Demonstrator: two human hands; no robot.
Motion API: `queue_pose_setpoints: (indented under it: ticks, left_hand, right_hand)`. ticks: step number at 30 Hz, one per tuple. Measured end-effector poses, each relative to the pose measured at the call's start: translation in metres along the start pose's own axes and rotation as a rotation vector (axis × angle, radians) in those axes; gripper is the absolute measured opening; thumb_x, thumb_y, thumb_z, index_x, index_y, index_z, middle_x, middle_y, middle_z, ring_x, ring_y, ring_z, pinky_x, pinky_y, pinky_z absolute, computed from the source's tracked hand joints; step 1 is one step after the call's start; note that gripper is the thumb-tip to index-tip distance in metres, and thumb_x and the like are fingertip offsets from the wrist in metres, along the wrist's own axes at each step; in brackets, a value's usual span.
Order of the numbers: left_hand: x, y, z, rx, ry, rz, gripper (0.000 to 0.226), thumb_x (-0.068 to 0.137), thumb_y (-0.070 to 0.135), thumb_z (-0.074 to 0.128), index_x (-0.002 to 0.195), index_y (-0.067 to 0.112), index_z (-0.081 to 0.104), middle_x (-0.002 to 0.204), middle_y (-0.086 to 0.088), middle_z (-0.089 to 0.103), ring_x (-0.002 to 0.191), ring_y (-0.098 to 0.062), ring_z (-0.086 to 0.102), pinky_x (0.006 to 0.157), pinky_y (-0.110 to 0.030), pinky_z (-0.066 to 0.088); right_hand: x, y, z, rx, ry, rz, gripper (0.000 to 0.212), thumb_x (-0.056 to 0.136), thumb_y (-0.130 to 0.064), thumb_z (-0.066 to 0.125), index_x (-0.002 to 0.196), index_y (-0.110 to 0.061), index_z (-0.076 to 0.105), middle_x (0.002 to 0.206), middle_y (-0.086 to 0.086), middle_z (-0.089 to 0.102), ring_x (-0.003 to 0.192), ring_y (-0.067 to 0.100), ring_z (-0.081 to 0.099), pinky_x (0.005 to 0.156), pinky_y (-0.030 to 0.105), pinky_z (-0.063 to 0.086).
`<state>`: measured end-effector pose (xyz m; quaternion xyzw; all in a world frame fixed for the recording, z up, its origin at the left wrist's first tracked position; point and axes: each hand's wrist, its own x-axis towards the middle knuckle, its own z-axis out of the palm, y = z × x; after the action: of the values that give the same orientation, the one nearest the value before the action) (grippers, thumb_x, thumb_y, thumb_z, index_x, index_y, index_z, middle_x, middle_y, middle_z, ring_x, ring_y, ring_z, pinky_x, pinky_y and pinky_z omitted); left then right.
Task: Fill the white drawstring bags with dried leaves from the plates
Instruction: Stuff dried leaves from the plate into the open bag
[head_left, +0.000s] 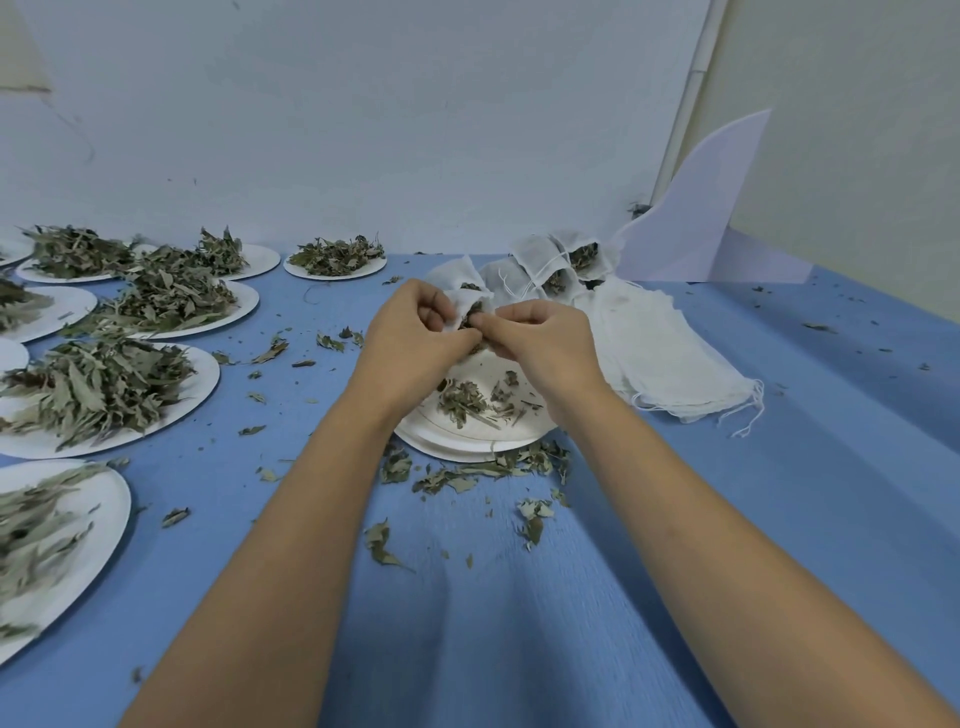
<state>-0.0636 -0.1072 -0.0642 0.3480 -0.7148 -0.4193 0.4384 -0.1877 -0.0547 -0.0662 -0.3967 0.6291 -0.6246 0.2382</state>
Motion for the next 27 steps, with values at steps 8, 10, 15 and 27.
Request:
queue_pose_setpoints:
  ticks: [8,10,15,27]
  left_hand:
    - [-0.002,-0.003,-0.001,0.098,0.223,0.066,0.029,0.078,0.008,0.068,0.068,0.019,0.044,0.059,0.007,0.041,0.042,0.002,0.038,0.042,-0.009,0.030]
    - [-0.005,-0.002,0.002,0.110,0.272,0.079,0.029,0.077,0.002,0.064,0.066,0.018,0.042,0.058,0.007,0.041,0.042,0.004,0.039,0.042,-0.008,0.030]
    - [-0.008,0.000,0.004,0.164,0.328,0.136,0.036,0.071,-0.011,0.053,0.060,0.019,0.036,0.058,0.007,0.036,0.047,0.001,0.035,0.045,-0.012,0.030]
    - [-0.007,0.004,0.007,0.016,0.257,0.131,0.029,0.076,0.021,0.074,0.070,0.024,0.046,0.068,0.007,0.047,0.057,-0.001,0.041,0.053,-0.011,0.036]
  right_hand:
    - [-0.002,-0.004,-0.005,0.225,-0.281,0.035,0.011,0.078,0.002,0.073,0.087,-0.005,0.071,0.073,0.001,0.073,0.070,0.010,0.069,0.070,0.017,0.054]
    - [-0.003,-0.005,-0.004,0.188,-0.318,0.035,0.011,0.079,0.003,0.071,0.087,-0.005,0.071,0.072,0.002,0.072,0.068,0.010,0.068,0.067,0.016,0.053]
    - [-0.005,-0.009,-0.006,0.244,-0.436,0.076,0.010,0.082,0.007,0.064,0.083,-0.003,0.067,0.067,0.004,0.068,0.059,0.011,0.062,0.061,0.017,0.052]
    - [-0.003,-0.009,-0.001,0.070,-0.061,-0.147,0.014,0.088,-0.007,0.063,0.082,-0.019,0.062,0.079,-0.001,0.063,0.069,0.006,0.062,0.083,0.032,0.057]
